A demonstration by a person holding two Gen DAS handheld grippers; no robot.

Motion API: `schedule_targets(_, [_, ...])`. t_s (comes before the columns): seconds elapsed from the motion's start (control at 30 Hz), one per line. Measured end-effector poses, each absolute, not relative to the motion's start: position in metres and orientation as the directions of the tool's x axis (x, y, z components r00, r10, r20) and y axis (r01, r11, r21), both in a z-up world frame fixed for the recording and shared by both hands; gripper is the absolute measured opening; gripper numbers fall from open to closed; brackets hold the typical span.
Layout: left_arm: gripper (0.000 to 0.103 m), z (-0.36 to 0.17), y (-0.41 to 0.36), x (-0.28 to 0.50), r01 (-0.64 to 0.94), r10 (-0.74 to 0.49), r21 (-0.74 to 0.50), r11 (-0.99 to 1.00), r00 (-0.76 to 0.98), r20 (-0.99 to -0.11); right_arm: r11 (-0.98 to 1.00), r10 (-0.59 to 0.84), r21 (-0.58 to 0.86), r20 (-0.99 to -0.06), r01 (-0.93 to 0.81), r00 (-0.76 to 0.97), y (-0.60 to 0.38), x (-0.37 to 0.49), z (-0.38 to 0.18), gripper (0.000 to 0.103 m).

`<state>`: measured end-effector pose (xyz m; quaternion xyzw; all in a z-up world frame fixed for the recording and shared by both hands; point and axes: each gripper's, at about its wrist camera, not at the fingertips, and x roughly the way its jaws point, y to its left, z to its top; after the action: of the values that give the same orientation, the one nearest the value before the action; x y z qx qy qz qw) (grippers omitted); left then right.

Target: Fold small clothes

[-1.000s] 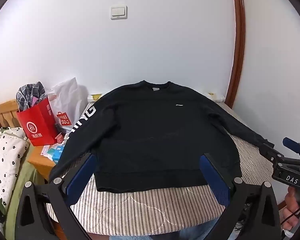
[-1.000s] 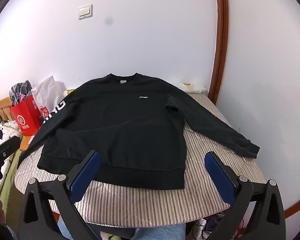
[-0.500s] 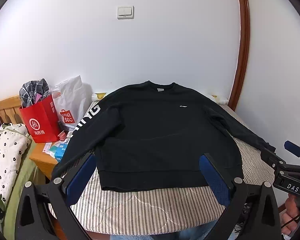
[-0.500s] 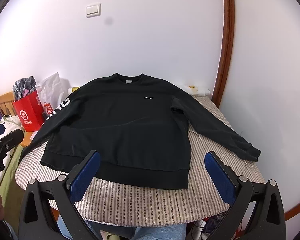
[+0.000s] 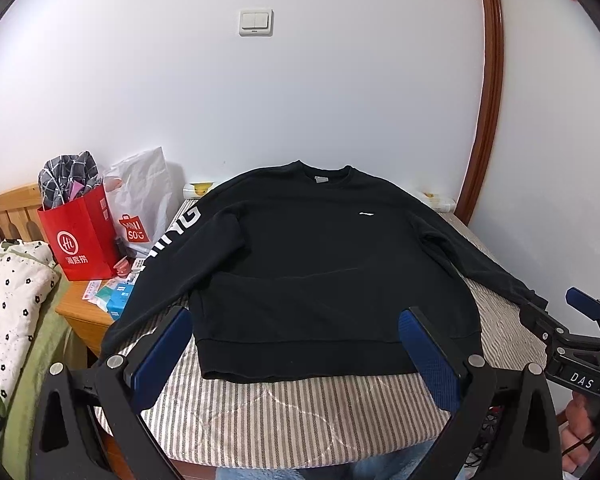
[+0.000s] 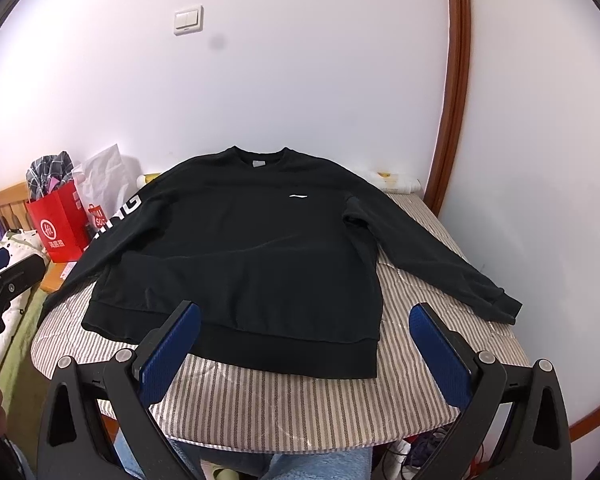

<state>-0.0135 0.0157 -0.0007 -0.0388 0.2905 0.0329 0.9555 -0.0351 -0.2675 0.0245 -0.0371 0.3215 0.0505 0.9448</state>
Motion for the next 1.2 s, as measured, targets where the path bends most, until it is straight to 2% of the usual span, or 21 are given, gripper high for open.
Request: schedule_targets(1.2, [0.103,0.0019,0.0224,-0.0115,-0.078,0.008,-0.096,0.992,0.813,-0.582,0.992,0.054,-0.055,-0.614,-0.11,0.787,-0.2695,-0.0335,0.0294,0.102])
